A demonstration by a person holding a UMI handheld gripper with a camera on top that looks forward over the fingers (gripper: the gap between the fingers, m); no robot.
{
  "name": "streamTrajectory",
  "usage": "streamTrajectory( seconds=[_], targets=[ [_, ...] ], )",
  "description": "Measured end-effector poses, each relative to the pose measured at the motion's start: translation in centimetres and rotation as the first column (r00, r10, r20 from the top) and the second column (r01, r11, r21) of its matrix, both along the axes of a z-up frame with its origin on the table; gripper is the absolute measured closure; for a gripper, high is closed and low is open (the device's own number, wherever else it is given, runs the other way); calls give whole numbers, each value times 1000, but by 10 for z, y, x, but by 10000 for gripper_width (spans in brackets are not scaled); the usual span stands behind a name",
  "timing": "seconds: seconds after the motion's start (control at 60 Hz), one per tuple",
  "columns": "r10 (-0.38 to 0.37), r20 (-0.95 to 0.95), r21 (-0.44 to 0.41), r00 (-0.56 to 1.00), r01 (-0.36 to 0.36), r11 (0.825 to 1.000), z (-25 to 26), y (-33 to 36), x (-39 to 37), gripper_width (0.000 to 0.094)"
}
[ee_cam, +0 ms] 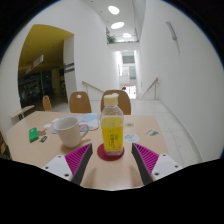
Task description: Pour water
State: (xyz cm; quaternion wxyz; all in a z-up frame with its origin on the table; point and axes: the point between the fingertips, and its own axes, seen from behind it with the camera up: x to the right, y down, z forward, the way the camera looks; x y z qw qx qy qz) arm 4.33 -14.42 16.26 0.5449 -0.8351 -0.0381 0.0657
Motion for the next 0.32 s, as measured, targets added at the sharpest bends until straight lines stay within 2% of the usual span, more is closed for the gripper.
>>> streamTrajectory(
  seconds=[0.167,0.317],
  targets=[
    [68,-146,-48,987,-76,996,-19,-74,-12,78],
    [120,-228,-13,966,-126,992,-21,-96,-12,78]
  ],
)
